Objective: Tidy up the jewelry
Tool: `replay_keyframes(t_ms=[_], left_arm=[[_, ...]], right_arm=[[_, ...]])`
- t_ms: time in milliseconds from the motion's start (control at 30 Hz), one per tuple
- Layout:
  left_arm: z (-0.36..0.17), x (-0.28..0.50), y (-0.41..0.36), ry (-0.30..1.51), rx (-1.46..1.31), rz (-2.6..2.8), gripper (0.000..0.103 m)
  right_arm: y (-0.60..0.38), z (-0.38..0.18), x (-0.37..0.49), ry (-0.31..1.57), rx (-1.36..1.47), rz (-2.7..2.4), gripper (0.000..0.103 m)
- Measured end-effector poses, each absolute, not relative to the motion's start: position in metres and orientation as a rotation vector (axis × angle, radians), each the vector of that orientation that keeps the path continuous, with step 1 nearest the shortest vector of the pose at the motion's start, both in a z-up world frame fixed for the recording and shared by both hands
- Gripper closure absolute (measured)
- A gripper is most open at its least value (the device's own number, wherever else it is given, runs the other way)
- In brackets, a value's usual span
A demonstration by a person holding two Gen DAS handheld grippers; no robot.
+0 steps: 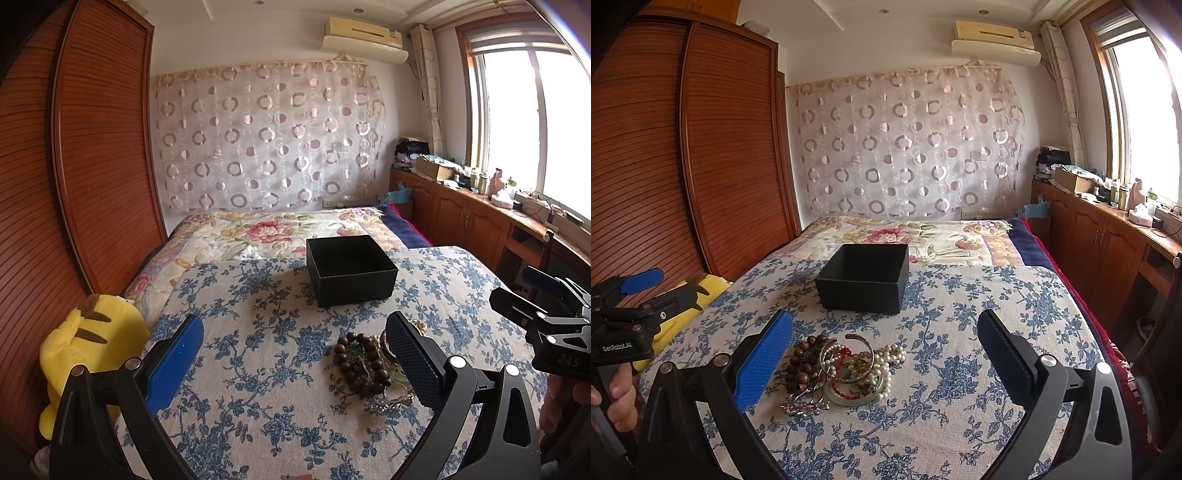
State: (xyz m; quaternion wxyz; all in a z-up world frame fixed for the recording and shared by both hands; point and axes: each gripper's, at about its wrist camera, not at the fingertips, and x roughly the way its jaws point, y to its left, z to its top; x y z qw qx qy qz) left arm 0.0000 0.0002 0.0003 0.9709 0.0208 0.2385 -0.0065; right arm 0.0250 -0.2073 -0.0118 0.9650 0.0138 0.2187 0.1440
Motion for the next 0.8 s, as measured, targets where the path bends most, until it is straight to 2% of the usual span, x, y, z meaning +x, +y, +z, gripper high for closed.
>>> replay_keyframes(t_ms=[800], left_arm=[[0.0002,0.0,0.0006,0.482,0.04,-0.013,0.008]], right_arm=[[-0.2054,-0.0097,0.0242,0.44,0.024,0.291,0.003]])
